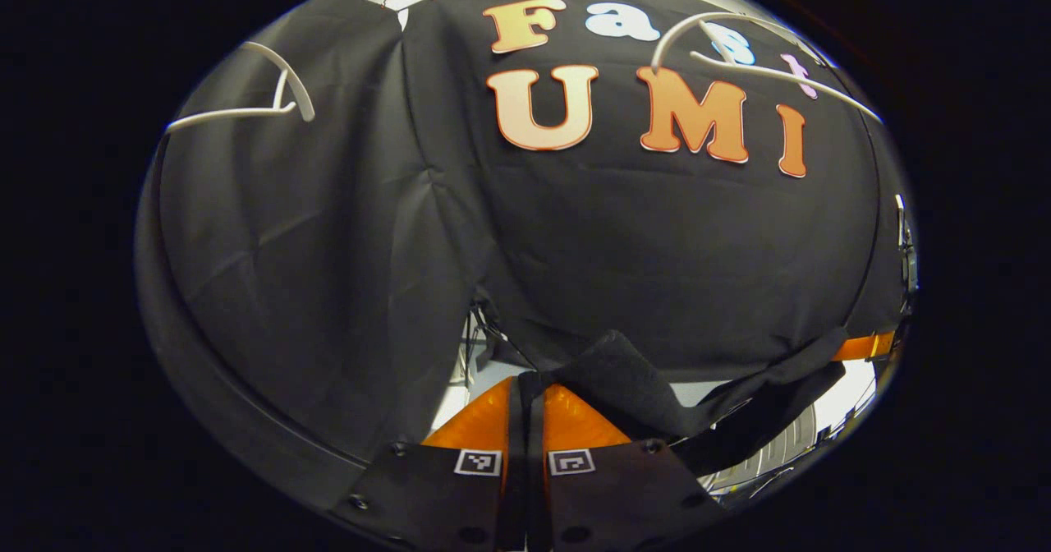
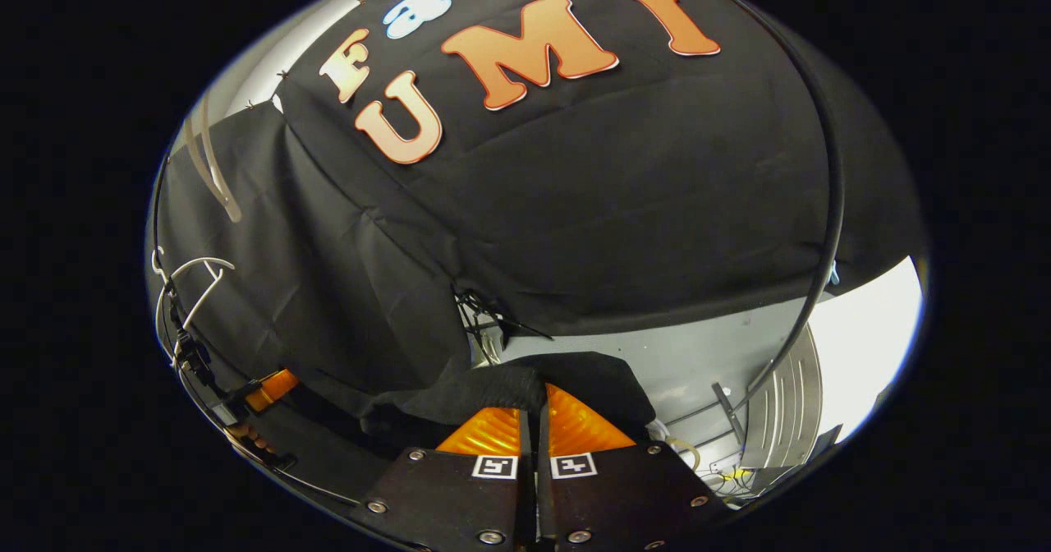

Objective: Grasp the clothes on the hanger with both hands and then place them into the laundry hamper below.

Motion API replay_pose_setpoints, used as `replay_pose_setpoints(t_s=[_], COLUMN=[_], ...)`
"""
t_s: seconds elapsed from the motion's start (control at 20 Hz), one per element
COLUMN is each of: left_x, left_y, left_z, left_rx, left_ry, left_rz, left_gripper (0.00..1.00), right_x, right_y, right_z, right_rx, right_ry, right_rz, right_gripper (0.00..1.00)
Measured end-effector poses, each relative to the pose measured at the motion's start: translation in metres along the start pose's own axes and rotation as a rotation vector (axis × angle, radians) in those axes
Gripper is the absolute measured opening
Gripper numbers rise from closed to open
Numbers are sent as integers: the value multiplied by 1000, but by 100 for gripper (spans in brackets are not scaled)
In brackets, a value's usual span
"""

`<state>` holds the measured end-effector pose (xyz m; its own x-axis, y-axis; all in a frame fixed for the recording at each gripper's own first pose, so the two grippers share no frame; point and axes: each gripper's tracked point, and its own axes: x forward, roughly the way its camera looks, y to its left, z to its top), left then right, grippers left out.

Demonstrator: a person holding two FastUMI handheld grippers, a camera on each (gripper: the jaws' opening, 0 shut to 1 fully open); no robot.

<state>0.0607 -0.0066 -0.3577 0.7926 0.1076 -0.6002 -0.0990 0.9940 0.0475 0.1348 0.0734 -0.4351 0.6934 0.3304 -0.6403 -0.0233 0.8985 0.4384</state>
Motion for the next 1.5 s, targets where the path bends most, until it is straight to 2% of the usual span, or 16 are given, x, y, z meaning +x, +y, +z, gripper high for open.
replay_pose_setpoints(t_s=[0.3,0.65,0.95,1.2,1.3,1.5], left_x=[13,22,45,69,85,109], left_y=[-50,-120,-151,-158,-159,-156], left_z=[-65,-137,-210,-266,-287,-316], left_rx=[5,-1,-2,-23,-18,15], left_ry=[129,310,442,485,491,447], left_rz=[-109,-221,-233,-232,-226,-216], left_gripper=[7,7,7,7,6,10], right_x=[8,36,65,96,112,145], right_y=[-9,-22,-49,-83,-94,-109], right_z=[-60,-127,-184,-225,-240,-266], right_rx=[14,-26,-55,-202,-253,-298], right_ry=[74,188,287,326,323,297], right_rz=[-57,-137,-204,-255,-261,-261], right_gripper=[1,1,3,5,6,12])
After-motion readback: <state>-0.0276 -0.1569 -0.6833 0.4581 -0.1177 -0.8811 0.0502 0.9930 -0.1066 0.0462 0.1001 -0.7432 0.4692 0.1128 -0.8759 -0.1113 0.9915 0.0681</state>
